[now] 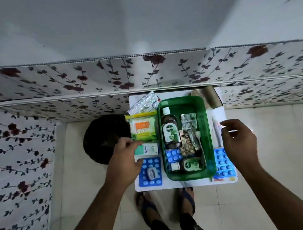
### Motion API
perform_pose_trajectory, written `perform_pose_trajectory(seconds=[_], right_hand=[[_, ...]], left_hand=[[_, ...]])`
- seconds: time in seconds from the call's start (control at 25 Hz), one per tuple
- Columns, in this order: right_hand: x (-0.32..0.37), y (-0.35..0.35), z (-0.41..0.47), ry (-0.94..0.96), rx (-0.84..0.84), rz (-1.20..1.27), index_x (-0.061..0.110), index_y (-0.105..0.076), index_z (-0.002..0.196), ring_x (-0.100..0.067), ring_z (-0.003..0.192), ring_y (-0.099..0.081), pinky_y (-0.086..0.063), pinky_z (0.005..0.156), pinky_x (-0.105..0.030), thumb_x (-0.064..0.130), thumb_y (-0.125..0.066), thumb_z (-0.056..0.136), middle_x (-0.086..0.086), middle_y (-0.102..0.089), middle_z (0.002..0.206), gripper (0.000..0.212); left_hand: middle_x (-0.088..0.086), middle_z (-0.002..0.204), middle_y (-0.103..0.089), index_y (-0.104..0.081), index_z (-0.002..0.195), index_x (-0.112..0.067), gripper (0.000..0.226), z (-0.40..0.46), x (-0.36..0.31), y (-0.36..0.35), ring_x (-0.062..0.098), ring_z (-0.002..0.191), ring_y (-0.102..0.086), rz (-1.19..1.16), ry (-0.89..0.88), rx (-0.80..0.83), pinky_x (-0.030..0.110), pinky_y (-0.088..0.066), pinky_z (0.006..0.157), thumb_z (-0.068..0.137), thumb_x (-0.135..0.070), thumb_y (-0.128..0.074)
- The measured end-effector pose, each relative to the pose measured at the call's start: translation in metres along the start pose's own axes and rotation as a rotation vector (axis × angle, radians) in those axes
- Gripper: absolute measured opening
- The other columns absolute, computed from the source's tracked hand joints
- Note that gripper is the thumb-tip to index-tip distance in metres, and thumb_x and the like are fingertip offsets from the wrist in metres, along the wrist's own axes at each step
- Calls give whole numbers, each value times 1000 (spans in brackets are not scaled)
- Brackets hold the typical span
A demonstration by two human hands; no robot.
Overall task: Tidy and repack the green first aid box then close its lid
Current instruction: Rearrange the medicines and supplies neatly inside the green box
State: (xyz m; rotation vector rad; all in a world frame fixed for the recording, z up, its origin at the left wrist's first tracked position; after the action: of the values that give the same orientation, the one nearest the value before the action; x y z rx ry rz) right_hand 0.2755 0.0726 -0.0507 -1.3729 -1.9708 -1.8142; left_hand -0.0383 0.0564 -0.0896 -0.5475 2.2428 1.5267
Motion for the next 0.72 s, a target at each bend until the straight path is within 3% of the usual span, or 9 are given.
perform_pose_trajectory(seconds=[0.12, 0.2, 0.36, 0.48, 0.72], right_hand=[[-38, -15, 15, -87, 55, -177, 17, -61, 119, -29, 94, -64, -48, 77, -33, 25, -61, 89, -12, -61, 116, 32], [-48, -19, 22, -121, 96, -233, 18, -57, 124, -33, 98, -63, -51, 85, -40, 29, -62, 87, -14, -58, 120, 39], [-51, -24, 30, -188, 179, -218, 22, -61, 114, -30, 86, -69, -56, 78, -42, 34, -63, 83, -6, -70, 108, 33], [-52, -25, 31, -190, 179, -209, 21, -63, 108, -27, 88, -68, -54, 76, -37, 36, -65, 82, -2, -73, 102, 30], [-53, -21, 33, -255, 136, -115, 14, -67, 107, -28, 89, -66, -50, 75, -34, 25, -68, 81, -3, -70, 94, 28]], left_hand=[[4, 116, -50, -61, 125, -20, 53, 4, 4, -9, 24, 108, -54, 58, -32, 2, 36, -53, 83, 74, -18, -76], [5, 114, -51, -60, 126, -19, 52, 9, 4, -12, 23, 108, -53, 96, -54, -9, 33, -50, 83, 76, -20, -75], [8, 105, -54, -66, 121, -12, 49, 11, 9, -13, 26, 100, -55, 148, -135, -39, 36, -51, 83, 75, -22, -78], [9, 99, -56, -68, 114, -8, 45, 3, 6, -10, 27, 95, -57, 150, -122, -43, 37, -50, 78, 73, -23, -81], [-11, 80, -65, -61, 88, -22, 28, -49, -32, 46, 13, 63, -57, -108, 160, -243, 23, -42, 50, 70, -29, -81]])
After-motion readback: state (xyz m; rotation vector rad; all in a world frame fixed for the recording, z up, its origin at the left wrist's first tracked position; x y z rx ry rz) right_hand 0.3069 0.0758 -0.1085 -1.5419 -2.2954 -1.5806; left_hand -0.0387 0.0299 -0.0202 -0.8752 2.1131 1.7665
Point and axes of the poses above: each hand's wrist, its own z-axis towards the middle knuckle, its own y-axis out of the back of the hand, x = y × z, the point moved 2 cm from there along z, towards the middle knuckle
